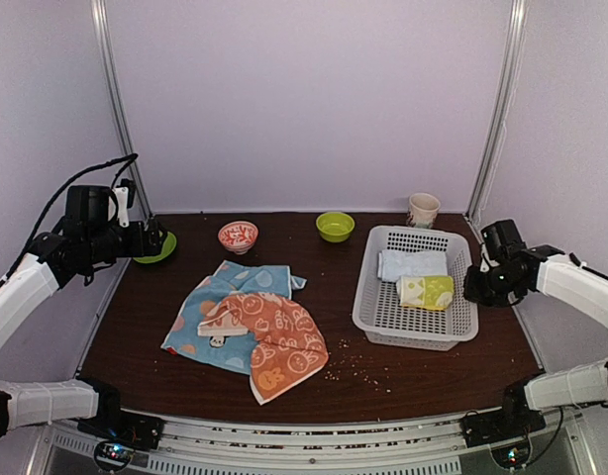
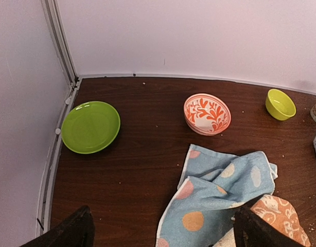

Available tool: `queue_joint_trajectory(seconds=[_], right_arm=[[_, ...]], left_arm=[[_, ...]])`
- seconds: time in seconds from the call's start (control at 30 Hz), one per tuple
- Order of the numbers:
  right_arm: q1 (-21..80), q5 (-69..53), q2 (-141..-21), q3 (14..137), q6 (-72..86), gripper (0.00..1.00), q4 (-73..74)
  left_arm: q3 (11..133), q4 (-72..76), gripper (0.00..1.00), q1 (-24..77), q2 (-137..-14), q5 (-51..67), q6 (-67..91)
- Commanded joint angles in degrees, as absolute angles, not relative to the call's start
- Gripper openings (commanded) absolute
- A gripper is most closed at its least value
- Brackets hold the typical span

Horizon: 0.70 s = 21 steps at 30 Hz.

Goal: Roll the towels
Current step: Move the bin to the corner of the board.

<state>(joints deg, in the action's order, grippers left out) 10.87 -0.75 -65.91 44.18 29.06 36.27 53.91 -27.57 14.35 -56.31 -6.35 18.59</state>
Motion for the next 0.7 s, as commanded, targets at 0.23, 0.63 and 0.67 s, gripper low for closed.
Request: queue_joint_trajectory(seconds=[0.23,0.63,0.67], right_arm=[[2.51,9.29,-74.49,50.33,23.67,0.0,40.2],[1.08,12.56,-75.75,59.27,21.6,0.61,46.63],[1.6,12.63,-74.51,59.52,21.48,0.63,47.2]], left_arm=[[55.56,-26.61,0.96,14.66,-56.84,-3.08,19.63],[55.14,-25.61,0.96,14.65,-56.78,0.84,20.64],[55.1,-25.58,0.96,14.66,-56.82,1.05,20.73]])
